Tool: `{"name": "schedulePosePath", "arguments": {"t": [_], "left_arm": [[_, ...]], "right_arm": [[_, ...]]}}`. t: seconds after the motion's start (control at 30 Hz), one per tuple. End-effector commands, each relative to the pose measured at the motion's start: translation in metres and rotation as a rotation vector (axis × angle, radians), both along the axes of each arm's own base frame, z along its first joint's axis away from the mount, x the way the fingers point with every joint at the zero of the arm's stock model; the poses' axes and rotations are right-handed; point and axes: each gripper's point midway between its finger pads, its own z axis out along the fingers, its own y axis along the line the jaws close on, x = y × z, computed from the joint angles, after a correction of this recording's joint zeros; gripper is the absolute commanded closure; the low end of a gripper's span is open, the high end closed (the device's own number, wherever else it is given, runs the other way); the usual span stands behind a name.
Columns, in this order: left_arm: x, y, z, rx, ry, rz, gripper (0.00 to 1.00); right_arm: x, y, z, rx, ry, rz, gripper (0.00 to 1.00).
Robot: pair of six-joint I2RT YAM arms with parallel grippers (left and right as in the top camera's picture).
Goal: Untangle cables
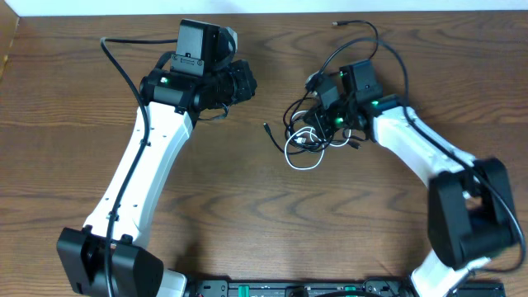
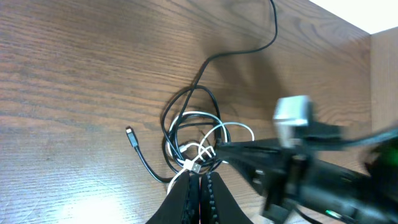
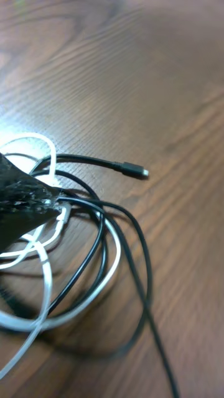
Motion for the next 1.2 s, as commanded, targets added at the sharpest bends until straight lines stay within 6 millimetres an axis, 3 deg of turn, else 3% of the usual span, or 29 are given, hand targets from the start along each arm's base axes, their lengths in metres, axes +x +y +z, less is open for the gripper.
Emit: {"name": "schedulePosePath", "arguments": {"t": [0.0, 0.17, 0.3, 0.43, 0.53, 0.67, 0.8, 0.9, 0.97, 1.07, 1.17], "left_arm": [[0.0, 0.001, -0.004, 0.008, 0.012, 0.004, 0.92], [0.0, 0.001, -0.004, 0.008, 0.012, 0.004, 0.92], [-0.001, 0.001, -0.004, 0.009, 0.015, 0.004, 0.92], [-0.002, 0.0, -0.005, 0.01, 0.019, 0.002, 0.92], [-0.002, 0.001, -0.006, 0.011, 0.023, 0.002, 0.92], [-0.003, 0.001, -0.007, 0.012, 0.029, 0.002, 0.92], [-0.003, 0.001, -0.01, 0.014, 0.036, 0.002, 0.92], [-0.003, 0.001, -0.014, 0.018, 0.049, 0.002, 0.92], [-0.003, 0.001, -0.014, 0.018, 0.051, 0.002, 0.92], [-0.003, 0.001, -0.014, 0.018, 0.051, 0.002, 0.92], [-0.003, 0.001, -0.014, 0.018, 0.051, 0.002, 0.92]], "right_arm": [[0.015, -0.023, 0.029, -0.035, -0.023, -0.19, 0.99], [0.009, -0.056, 0.013, -0.133, 0.079, -0.368, 0.98], [0.0, -0.089, -0.011, -0.217, 0.197, -0.527, 0.87], [-0.001, -0.106, -0.025, -0.225, 0.26, -0.584, 0.71], [0.0, -0.109, -0.033, -0.2, 0.295, -0.584, 0.62], [0.003, -0.097, -0.044, -0.155, 0.304, -0.487, 0.53], [0.002, -0.091, -0.063, -0.157, 0.322, -0.425, 0.51], [0.004, -0.093, -0.08, -0.168, 0.343, -0.428, 0.54], [0.008, -0.092, -0.088, -0.167, 0.341, -0.429, 0.61], [0.012, -0.087, -0.088, -0.136, 0.335, -0.418, 0.99], [0.018, -0.083, -0.077, -0.093, 0.309, -0.407, 0.99]]}}
